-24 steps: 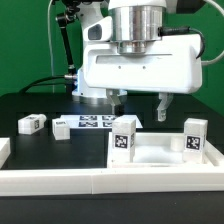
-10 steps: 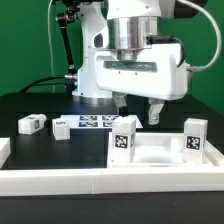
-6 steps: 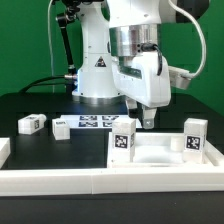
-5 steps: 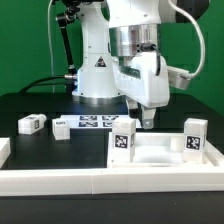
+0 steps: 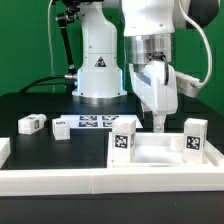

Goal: Assemble square table

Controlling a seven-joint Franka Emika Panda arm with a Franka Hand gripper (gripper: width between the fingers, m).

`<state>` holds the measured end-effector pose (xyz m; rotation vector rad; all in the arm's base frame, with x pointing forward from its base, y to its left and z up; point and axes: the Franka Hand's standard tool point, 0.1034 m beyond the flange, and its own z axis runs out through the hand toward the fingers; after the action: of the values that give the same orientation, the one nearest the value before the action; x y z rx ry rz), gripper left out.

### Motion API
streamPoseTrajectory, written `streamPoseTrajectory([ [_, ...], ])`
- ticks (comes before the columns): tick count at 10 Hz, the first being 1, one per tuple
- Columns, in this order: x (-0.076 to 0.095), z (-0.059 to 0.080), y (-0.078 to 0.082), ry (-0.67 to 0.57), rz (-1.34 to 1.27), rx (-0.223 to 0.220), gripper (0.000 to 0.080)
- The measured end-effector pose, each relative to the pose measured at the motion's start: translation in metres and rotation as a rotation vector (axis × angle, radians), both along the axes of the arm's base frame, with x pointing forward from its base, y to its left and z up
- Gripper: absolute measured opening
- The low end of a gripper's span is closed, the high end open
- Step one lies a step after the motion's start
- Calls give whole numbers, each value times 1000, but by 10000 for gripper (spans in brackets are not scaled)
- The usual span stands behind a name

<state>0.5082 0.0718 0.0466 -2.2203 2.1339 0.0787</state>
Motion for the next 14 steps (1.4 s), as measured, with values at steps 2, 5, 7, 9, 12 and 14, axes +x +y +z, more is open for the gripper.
streamPoseTrajectory([
  [2,-7,-8,6,9,23,-10,649],
  [5,-10,-10,6,10,17,-14,649],
  [7,-28,-25,11,42,20,-31,649],
  [9,-35,-39,9,65,31,-46,649],
  [12,-27,-40,1,57,55,-52,649],
  [14,-24,-39,0,52,62,-53,639],
])
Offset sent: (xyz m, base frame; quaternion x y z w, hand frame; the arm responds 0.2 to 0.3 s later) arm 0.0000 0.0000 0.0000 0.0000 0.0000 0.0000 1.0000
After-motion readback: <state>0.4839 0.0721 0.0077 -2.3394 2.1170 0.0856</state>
